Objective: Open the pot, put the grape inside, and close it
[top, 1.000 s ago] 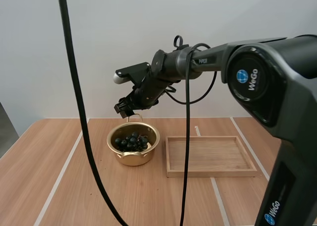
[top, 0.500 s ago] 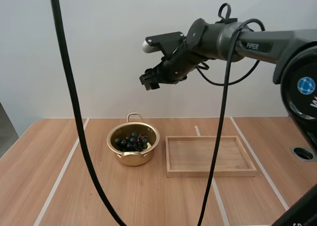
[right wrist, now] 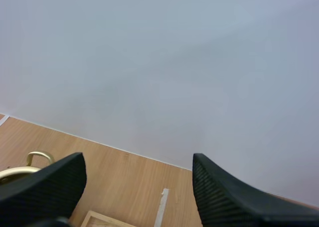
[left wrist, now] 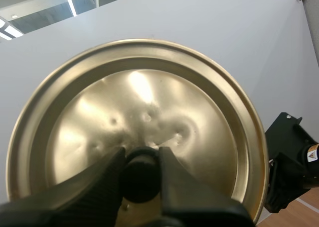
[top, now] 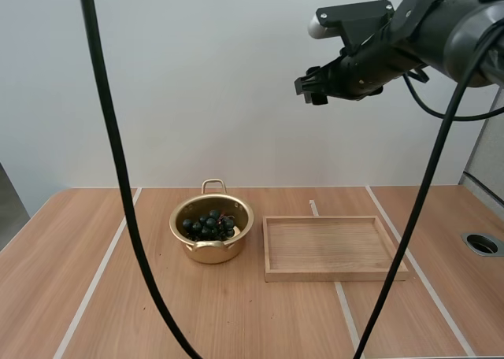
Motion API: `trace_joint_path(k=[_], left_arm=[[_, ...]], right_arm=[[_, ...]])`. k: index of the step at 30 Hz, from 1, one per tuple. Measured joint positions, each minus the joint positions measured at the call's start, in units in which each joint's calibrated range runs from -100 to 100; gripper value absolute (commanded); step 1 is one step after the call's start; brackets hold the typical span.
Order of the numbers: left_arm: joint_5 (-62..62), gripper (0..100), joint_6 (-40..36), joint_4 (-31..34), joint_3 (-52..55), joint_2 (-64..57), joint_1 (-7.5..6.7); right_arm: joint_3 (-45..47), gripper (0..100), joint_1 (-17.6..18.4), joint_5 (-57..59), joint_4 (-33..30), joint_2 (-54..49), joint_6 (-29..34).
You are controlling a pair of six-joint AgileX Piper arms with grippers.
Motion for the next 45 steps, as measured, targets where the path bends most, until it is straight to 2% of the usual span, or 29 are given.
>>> trace_joint_path(k=[8,12,18,28,36,37,39,43,44,45], left_arm=[[0.00,0,0.00,-0.13,4.75,0.00,0.00],[-5.32,0,0.00,-0.13,17.35,0.00,0.00],[-12.75,0,0.00,-0.13,25.20,1.80,0.00],[-16.76,0,0.00,-0.13,31.79,12.61,0.00],[-20.83,0,0.35,-0.13,36.74,21.39,0.00],[-21.40,0,0.35,-0.13,37.28,22.51,0.00],[-21.79,0,0.47,-0.13,37.90,24.70,0.00],[-22.82,0,0.55,-0.25,38.48,28.70,0.00],[-23.17,0,0.55,-0.25,38.48,29.52,0.00],[-23.78,0,0.55,-0.37,38.61,30.51,0.00]], right_arm=[[0.17,100,-2.01,0.55,-0.70,-3.61,1.48],[0.17,100,-2.08,3.48,-1.35,-6.29,3.49],[0.33,100,-2.08,5.90,-6.75,-9.68,6.76],[0.33,100,-2.08,9.22,-9.03,-12.42,8.43],[0.33,95,-2.08,10.46,-9.25,-12.42,8.64],[0.33,91,-2.08,10.46,-9.25,-12.42,8.64],[0.33,76,-2.08,10.46,-9.25,-12.42,8.64],[0.33,24,-2.08,10.63,-9.37,-12.42,8.67],[0.33,7,-2.08,10.63,-9.37,-12.42,8.76],[0.33,0,-2.08,10.63,-9.37,-12.42,8.76]])
